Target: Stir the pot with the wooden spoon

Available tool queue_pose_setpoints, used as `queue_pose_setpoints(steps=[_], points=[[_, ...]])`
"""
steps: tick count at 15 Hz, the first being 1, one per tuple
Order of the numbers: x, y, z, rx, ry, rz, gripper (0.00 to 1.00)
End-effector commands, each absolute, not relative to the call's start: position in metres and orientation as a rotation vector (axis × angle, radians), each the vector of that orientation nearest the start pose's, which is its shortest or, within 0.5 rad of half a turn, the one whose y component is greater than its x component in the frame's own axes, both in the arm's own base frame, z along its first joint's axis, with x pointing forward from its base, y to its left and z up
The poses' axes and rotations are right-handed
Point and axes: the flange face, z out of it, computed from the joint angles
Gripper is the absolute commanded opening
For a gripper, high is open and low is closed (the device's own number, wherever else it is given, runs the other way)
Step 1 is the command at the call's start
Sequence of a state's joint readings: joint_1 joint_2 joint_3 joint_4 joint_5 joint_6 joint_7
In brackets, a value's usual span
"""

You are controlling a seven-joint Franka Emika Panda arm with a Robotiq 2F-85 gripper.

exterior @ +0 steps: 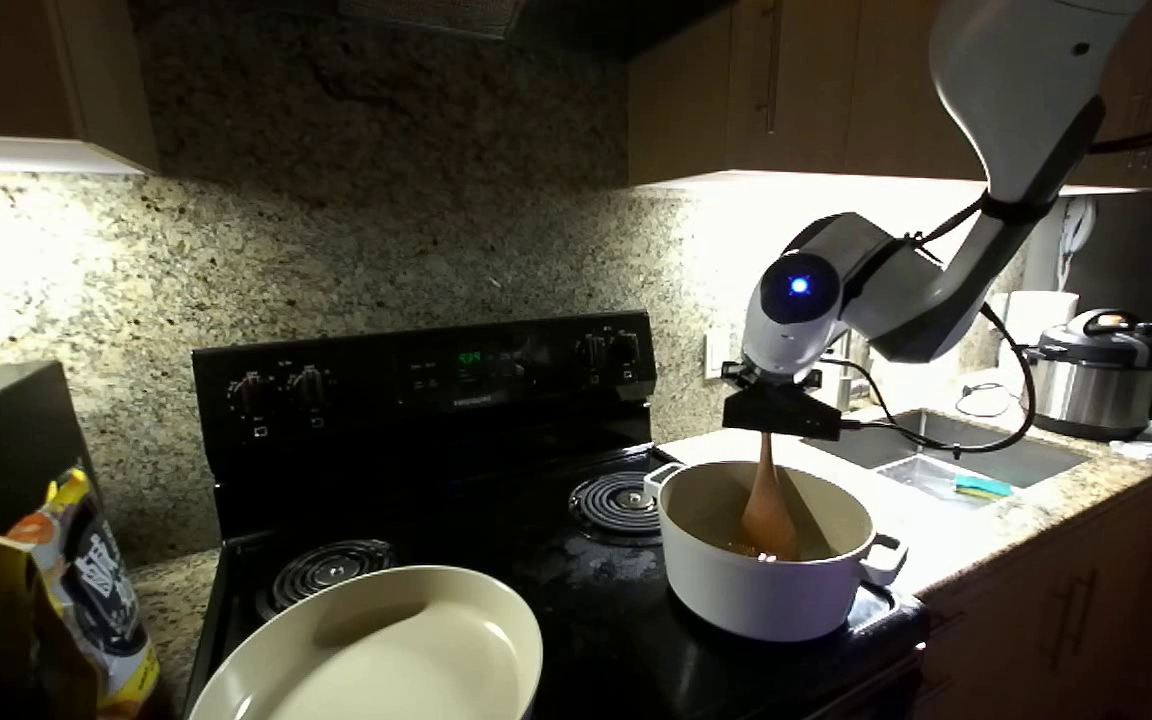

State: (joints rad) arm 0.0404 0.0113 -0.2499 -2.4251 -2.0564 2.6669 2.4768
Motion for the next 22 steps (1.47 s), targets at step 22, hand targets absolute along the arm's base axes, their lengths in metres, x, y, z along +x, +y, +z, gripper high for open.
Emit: queue_pose_setpoints(steps=[22], points=[[0.485, -0.039, 0.31, -2.765, 1.14, -1.685, 0.07]])
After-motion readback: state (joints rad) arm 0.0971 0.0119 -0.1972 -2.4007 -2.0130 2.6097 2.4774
